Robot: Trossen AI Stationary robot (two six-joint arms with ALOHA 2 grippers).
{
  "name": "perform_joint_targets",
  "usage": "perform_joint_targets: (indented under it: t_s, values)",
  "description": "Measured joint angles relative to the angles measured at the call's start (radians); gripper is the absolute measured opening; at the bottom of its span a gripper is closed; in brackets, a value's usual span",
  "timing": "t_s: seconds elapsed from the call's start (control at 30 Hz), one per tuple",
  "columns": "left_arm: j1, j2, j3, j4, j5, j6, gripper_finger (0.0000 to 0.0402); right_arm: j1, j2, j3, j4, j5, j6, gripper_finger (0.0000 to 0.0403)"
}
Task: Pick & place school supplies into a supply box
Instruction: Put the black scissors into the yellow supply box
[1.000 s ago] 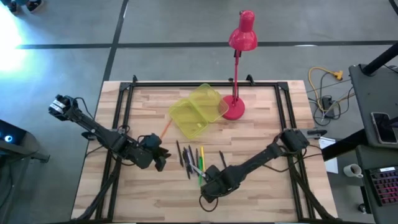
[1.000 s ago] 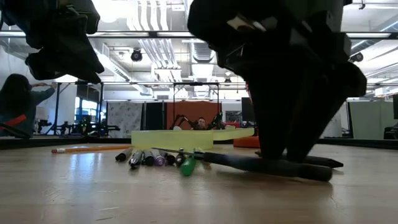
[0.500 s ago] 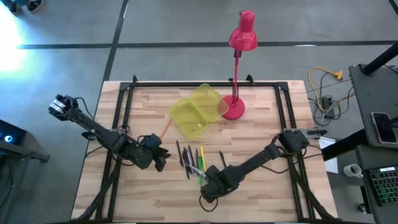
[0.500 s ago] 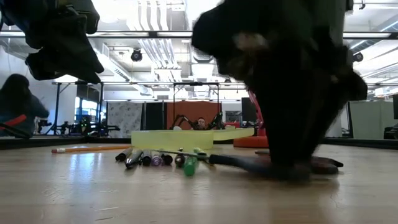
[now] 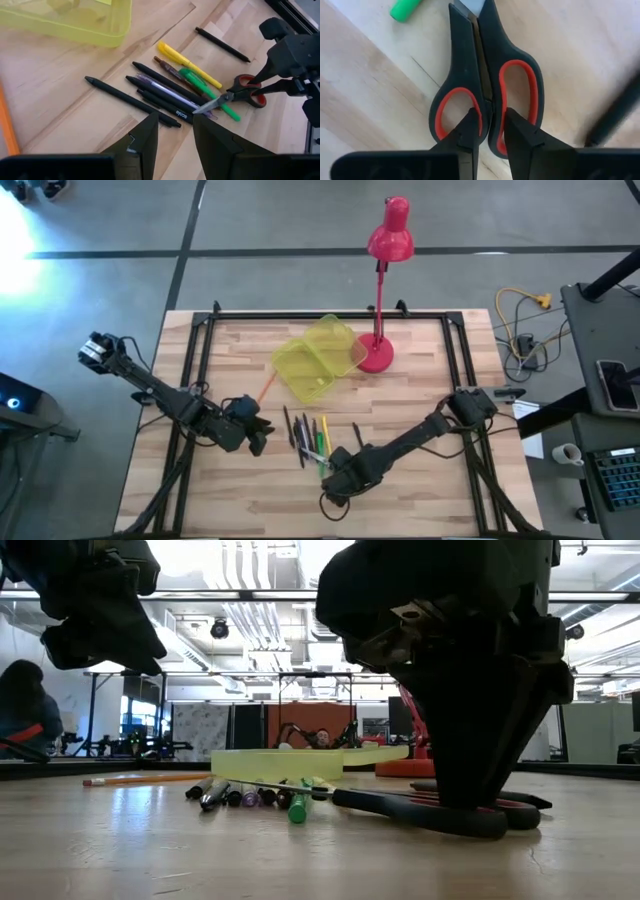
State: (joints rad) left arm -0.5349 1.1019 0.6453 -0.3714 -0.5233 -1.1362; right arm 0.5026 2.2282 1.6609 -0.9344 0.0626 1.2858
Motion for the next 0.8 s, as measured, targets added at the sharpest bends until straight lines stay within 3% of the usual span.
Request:
perform_joint_targets:
  t_s: [0.2, 0.5, 0.67, 0.8]
  values:
    - [-0.035, 0.000, 0.002, 0.028, -0.009, 0.001, 0.0108, 0.025, -0.081, -0.008, -0.117, 0.096, 0.138, 0.0051]
    - [-0.108, -0.003, 0.009, 0.064, -0.065, -0.009, 0.0108, 0.042, -0.255, -0.005, -0.121, 0.377, 0.325, 0.0051]
    - [-0.155, -0.003, 0.031, 0.092, -0.136, -0.008, 0.0108, -0.094, -0.299, -0.012, -0.114, 0.400, 0.140, 0.0051]
    - [-0.174, -0.003, 0.061, 0.091, -0.166, -0.008, 0.0108, -0.245, -0.312, -0.012, -0.023, 0.307, -0.119, 0.0051]
